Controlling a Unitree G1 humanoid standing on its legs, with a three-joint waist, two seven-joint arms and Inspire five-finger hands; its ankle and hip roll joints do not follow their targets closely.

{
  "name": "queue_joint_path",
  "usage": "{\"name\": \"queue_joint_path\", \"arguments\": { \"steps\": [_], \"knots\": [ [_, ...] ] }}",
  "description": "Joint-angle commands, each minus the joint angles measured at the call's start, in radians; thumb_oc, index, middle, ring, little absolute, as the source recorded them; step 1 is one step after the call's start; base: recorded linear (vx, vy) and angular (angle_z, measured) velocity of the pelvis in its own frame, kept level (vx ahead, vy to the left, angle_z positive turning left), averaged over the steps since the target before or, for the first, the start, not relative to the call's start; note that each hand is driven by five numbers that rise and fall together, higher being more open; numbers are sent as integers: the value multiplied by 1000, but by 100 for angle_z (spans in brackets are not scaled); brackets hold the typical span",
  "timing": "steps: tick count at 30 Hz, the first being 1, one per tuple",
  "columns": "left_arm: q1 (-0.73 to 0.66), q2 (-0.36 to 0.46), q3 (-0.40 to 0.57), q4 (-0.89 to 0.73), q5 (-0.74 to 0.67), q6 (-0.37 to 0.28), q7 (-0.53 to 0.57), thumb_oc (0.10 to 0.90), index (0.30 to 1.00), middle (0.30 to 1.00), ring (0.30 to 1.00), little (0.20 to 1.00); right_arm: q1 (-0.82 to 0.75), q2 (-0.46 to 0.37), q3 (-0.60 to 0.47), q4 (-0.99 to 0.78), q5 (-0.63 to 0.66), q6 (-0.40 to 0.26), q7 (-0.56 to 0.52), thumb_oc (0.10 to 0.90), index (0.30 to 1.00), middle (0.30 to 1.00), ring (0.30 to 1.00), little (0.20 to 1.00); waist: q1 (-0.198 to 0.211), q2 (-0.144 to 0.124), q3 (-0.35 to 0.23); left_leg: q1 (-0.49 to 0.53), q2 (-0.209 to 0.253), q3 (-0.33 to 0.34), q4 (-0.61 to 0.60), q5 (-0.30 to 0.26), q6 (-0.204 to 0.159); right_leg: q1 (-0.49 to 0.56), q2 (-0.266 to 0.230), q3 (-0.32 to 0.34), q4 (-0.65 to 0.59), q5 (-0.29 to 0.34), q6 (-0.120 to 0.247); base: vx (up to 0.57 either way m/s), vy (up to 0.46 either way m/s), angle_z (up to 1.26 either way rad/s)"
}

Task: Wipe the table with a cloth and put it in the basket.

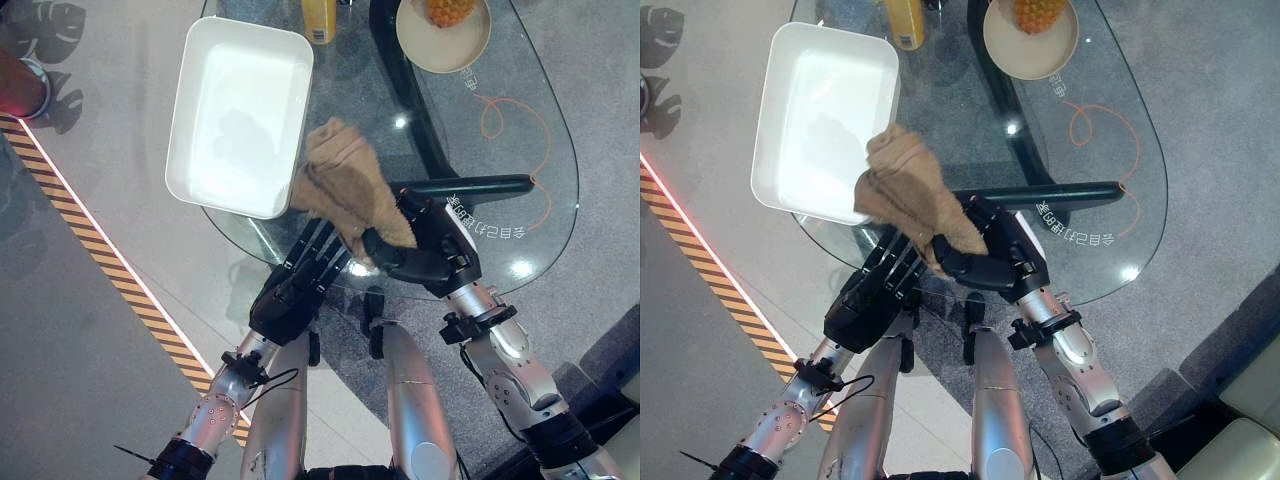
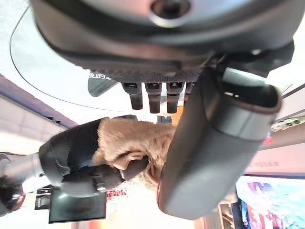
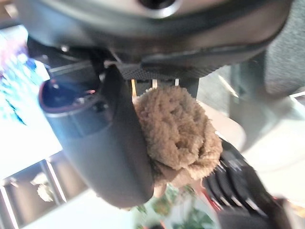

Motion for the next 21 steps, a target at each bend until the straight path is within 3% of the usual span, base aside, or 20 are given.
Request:
{"name": "queue_joint_path", "arguments": {
  "steps": [1, 15, 21],
  "knots": [
    [-12, 21, -19, -151, -14, -37, -41, 800, 900, 900, 900, 900, -78, -12, 21, -151, -12, -73, 61, 100, 300, 300, 300, 200, 13, -21, -27, -29, -34, 49, 206, -163, 48, 16, 66, 18, -160, 158, -2, 9, -44, 0],
    [-36, 52, -59, -176, -45, -56, -31, 800, 900, 900, 900, 900, -99, -71, 146, -96, -204, 23, -37, 100, 300, 300, 300, 200, 18, -13, -27, -39, -35, 37, 236, -180, 35, 18, 66, 15, -140, 129, -7, 15, -2, 0],
    [-43, 28, -75, -191, -69, -51, -91, 800, 900, 900, 900, 900, -103, -49, 154, -52, -148, 45, -153, 100, 300, 300, 300, 200, 14, -10, -27, -42, -33, 40, 236, -177, 33, 14, 68, 17, -134, 124, -11, 0, 0, 0]
  ]
}}
